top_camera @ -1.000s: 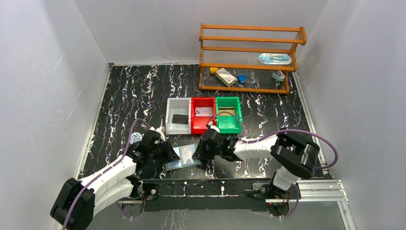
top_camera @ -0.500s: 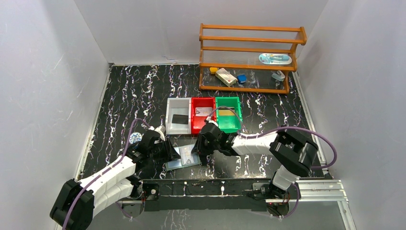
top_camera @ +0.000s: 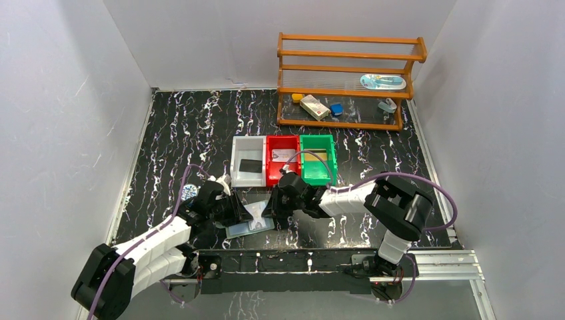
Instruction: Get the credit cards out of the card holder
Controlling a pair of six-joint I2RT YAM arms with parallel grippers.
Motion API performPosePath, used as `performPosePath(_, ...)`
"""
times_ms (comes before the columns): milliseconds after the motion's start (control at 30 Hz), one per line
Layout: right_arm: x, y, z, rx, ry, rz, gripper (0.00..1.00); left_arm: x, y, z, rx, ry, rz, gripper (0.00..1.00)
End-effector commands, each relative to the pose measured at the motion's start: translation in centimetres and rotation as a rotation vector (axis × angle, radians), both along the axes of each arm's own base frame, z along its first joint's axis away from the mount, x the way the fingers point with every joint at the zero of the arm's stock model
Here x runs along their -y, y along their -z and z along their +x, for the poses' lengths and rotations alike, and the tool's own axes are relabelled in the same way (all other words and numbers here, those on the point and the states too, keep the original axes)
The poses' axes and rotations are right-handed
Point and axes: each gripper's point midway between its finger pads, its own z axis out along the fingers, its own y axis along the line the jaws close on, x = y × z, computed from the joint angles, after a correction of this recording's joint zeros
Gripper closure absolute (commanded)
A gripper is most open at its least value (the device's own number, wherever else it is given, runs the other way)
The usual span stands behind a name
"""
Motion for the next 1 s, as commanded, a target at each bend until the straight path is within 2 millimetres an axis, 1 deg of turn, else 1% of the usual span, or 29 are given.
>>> performPosePath(0, -1.5, -2.5, -0.4, 0.008, -0.031, 0.121, 0.76, 0.1, 0.9, -1.0, -0.035, 0.006, -0.021, 0.73)
performPosePath(100, -1.7, -3.1, -0.7, -0.006, -0.038, 0.157, 0.74, 0.2, 0.9, -1.0, -0.035, 0.009, -0.028, 0.73)
performPosePath(200, -1.6, -3.4, -0.5, -0.003, -0.024, 0.157, 0.75, 0.2, 0.8, -1.0, -0.036, 0.008, -0.027, 0.73)
performPosePath(267, -1.5, -3.5, -0.3, 0.008, -0.012, 0.141, 0.79, 0.1, 0.8, -1.0, -0.035, 0.008, -0.024, 0.73)
performPosePath(333, -1.1, -3.8, 0.1, 0.027, 0.003, 0.119, 0.87, 0.1, 0.7, -1.0, -0.032, 0.006, -0.022, 0.73)
performPosePath(400, -0.5, -3.9, 0.4, 0.041, 0.019, 0.063, 0.88, 0.1, 0.5, -0.9, -0.025, 0.003, -0.023, 0.73)
performPosePath(467, -0.1, -4.0, 0.7, 0.053, 0.028, 0.016, 0.84, 0.0, 0.3, -0.8, -0.021, 0.003, -0.019, 0.73)
performPosePath(533, 0.1, -4.0, 0.8, 0.055, 0.027, -0.01, 0.78, 0.1, 0.0, -0.7, -0.012, 0.005, -0.018, 0.73)
performPosePath(567, 0.0, -4.1, 0.8, 0.056, 0.021, -0.013, 0.76, 0.1, -0.1, -0.6, -0.009, 0.006, -0.018, 0.73)
performPosePath(733, 0.0, -3.4, 0.7, 0.037, 0.019, -0.043, 0.69, 0.2, -0.5, -0.5, -0.002, 0.014, -0.019, 0.72)
performPosePath(767, -0.1, -3.5, 0.7, 0.04, 0.016, -0.038, 0.7, 0.2, -0.4, -0.5, -0.004, 0.015, -0.019, 0.72)
performPosePath(867, -0.6, -3.9, 0.5, 0.043, -0.005, -0.004, 0.75, 0.3, -0.2, -0.6, -0.011, 0.017, -0.025, 0.72)
performPosePath(967, -0.8, -4.0, 0.4, 0.038, -0.012, 0.011, 0.84, 0.3, -0.1, -0.7, -0.016, 0.012, -0.032, 0.73)
